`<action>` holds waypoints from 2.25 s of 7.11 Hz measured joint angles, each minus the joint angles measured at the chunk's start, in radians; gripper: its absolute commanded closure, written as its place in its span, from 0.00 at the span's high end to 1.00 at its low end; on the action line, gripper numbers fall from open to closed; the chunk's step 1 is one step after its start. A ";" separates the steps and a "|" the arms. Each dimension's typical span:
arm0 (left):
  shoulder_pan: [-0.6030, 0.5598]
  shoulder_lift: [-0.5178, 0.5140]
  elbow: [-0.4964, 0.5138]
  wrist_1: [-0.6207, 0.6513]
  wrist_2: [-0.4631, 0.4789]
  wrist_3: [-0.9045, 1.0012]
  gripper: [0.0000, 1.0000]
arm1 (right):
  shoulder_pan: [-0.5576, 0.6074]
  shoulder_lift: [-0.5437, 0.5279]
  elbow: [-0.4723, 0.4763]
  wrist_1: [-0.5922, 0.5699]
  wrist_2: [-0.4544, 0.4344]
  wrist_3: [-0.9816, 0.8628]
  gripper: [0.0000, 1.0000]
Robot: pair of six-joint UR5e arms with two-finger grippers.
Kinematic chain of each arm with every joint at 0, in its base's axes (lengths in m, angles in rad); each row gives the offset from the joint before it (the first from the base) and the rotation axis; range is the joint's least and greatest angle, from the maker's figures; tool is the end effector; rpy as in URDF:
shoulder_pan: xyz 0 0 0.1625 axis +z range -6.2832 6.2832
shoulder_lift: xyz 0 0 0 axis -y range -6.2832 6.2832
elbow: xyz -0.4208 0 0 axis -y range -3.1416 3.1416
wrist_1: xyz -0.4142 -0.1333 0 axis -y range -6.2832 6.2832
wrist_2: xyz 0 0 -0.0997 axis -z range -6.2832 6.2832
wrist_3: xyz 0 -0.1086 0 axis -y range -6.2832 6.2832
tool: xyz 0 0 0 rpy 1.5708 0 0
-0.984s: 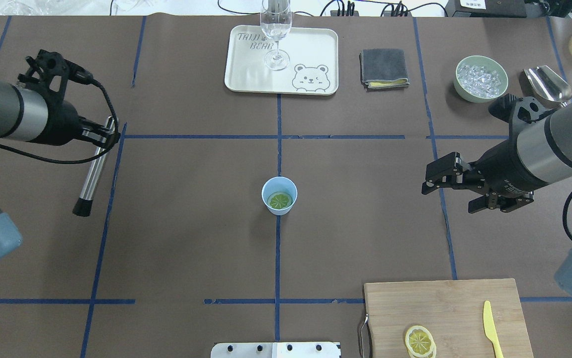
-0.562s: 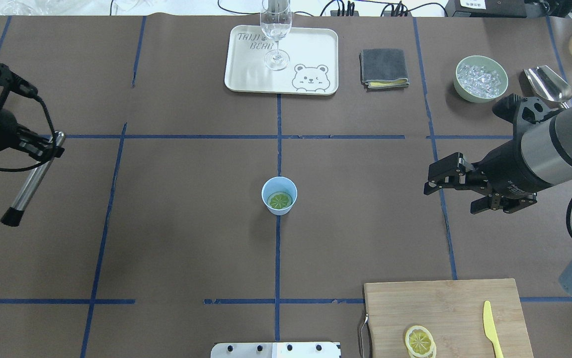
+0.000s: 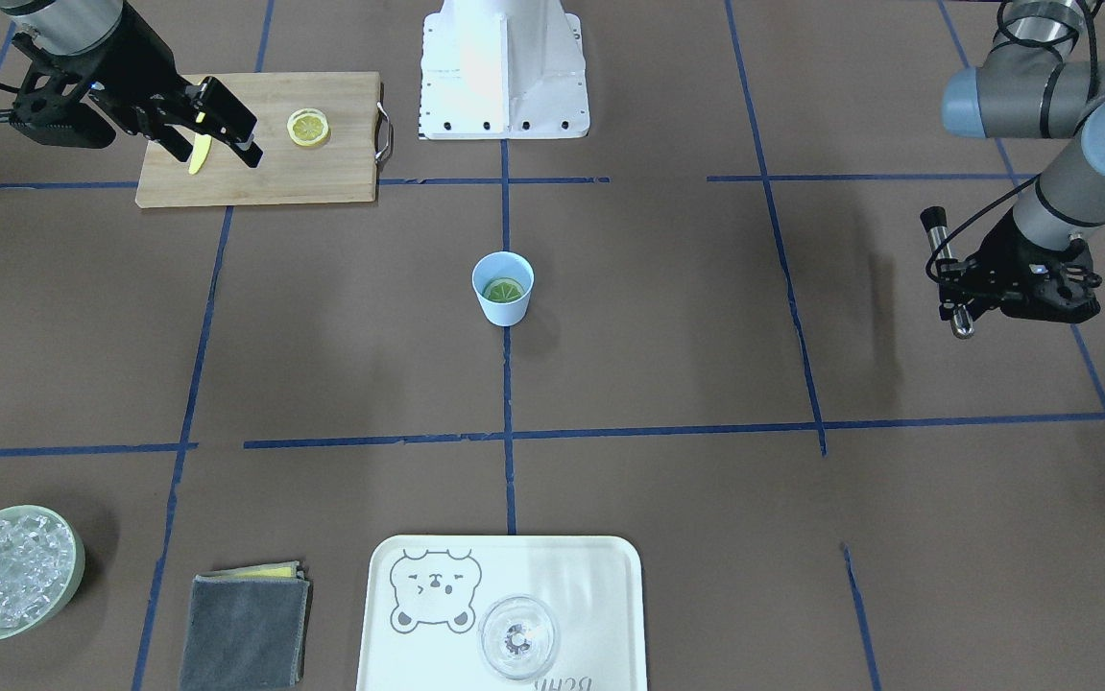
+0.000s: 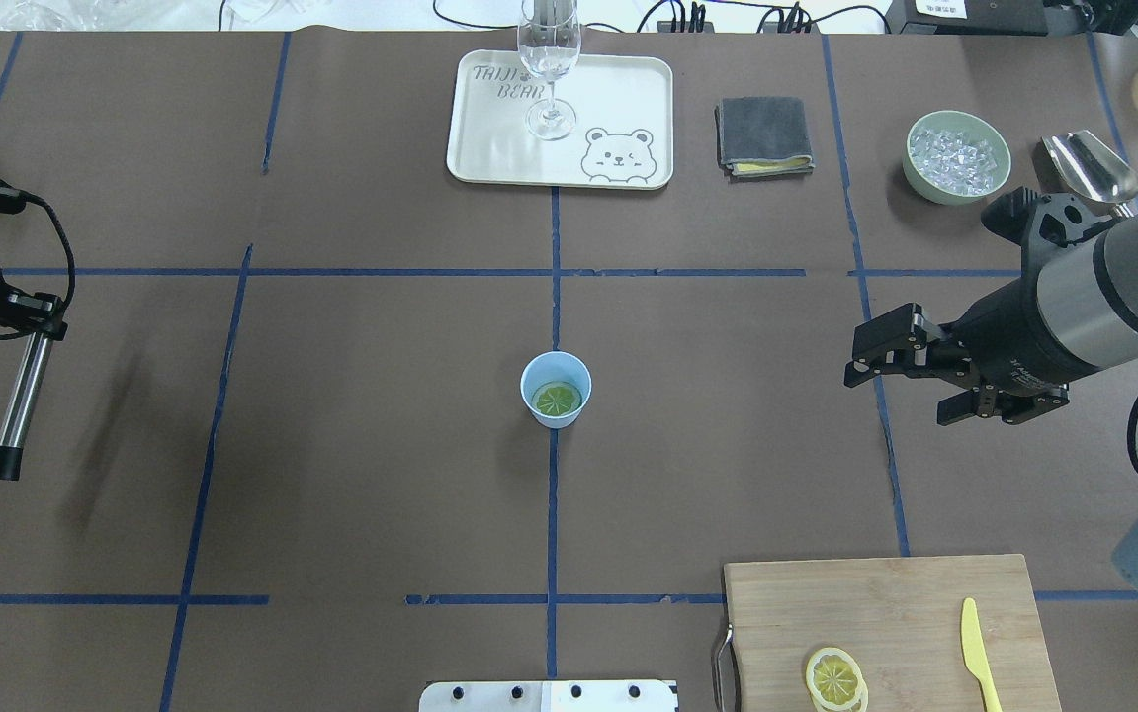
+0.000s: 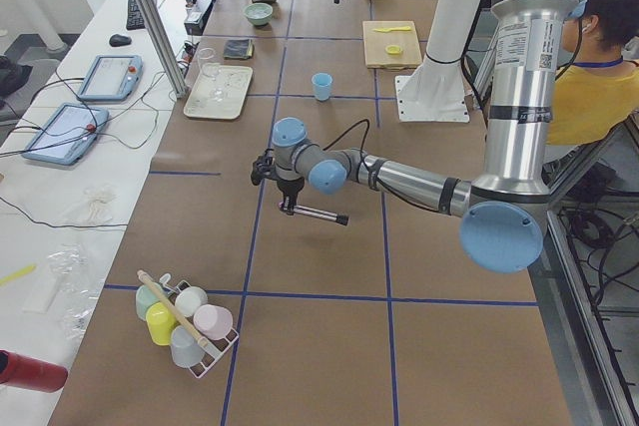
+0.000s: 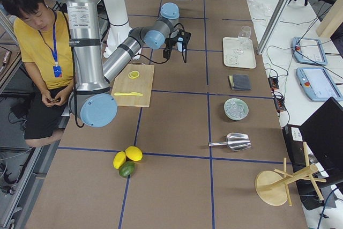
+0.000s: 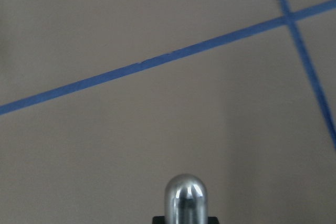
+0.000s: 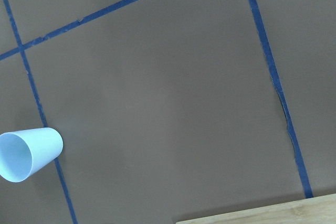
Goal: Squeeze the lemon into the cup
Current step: 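Lower the metal rod onto the table with the left gripper and release it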
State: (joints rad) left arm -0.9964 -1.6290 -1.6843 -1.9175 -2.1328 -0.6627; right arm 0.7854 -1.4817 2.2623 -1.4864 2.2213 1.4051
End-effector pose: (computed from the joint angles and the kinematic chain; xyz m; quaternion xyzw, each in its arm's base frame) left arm 0.2435 -0.5151 0.5422 0.0452 0.3612 0.0300 0.9309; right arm -0.2791 -0.3746 0.2703 -0.0761 -0.4859 0.1348 0.8602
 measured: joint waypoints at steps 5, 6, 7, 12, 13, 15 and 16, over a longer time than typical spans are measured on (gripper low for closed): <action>0.051 -0.083 0.055 0.132 0.004 -0.055 0.00 | 0.000 -0.002 -0.001 0.000 0.000 0.001 1.00; 0.068 -0.083 0.054 0.132 0.008 -0.053 0.00 | 0.000 -0.002 0.000 0.000 0.000 0.002 1.00; 0.079 -0.083 0.054 0.131 0.013 -0.054 0.00 | 0.000 -0.002 0.000 0.000 0.000 0.002 1.00; 0.088 -0.085 0.073 0.129 0.016 -0.057 0.00 | -0.001 0.000 0.001 0.000 0.001 0.019 1.00; 0.089 -0.085 0.076 0.128 0.016 -0.056 0.00 | -0.001 0.000 0.001 0.000 0.001 0.020 1.00; 0.096 -0.087 0.081 0.127 0.017 -0.048 0.27 | -0.001 0.000 0.002 0.000 0.001 0.020 1.00; 0.099 -0.089 0.083 0.128 0.018 -0.044 0.72 | -0.001 0.000 0.002 0.000 0.002 0.020 1.00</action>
State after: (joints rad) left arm -0.8977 -1.7184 -1.6010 -1.7898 -2.1145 -0.7066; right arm 0.7845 -1.4818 2.2640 -1.4864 2.2228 1.4250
